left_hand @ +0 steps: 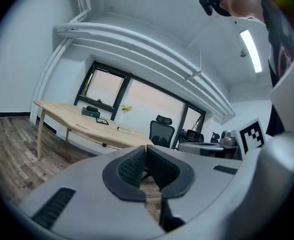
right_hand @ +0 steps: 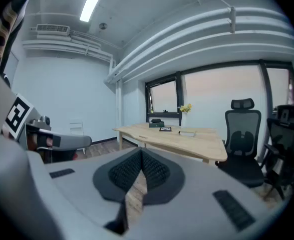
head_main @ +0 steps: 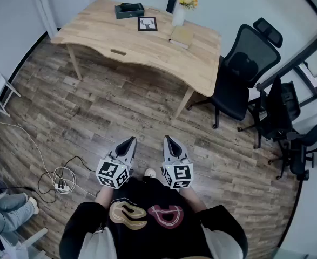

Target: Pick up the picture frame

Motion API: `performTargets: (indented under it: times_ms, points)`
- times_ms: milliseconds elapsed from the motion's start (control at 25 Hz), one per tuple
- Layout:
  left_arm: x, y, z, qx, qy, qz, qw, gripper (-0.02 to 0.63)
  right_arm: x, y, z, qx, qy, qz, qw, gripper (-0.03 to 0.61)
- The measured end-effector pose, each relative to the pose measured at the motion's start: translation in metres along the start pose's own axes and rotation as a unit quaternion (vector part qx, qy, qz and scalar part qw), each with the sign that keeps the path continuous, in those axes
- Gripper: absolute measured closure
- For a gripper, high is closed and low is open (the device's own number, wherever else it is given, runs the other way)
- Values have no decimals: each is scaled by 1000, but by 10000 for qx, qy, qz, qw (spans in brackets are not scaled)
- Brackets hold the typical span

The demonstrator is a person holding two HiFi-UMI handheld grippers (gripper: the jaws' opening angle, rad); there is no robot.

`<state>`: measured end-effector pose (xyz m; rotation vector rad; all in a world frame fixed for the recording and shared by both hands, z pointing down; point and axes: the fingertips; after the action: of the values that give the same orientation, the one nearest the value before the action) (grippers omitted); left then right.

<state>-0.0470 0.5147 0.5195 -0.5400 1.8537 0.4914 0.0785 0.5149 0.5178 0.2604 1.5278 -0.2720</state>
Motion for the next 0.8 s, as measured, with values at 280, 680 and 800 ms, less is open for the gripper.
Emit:
performTargets:
  times_ms: [280, 680, 800]
  points:
    - [10, 10, -6, -206, -107, 174, 9996, 594, 6, -1, -18, -50, 116, 86, 9999, 570]
    - [16, 30, -32, -502, -136, 129, 9986, 594, 10, -10, -49, -403, 26, 372, 9985, 569]
    - [21, 33, -46, -462, -138, 127, 9988, 594, 9, -14, -54, -528, -32, 410, 9978, 569]
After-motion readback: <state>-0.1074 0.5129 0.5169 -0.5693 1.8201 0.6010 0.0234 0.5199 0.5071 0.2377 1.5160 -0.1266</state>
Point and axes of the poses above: the fingertips, and each gripper's own axes: y backward along the fingers, z to its right, x out of its top, and after that the axes turned 14 degrees about z, right-handed
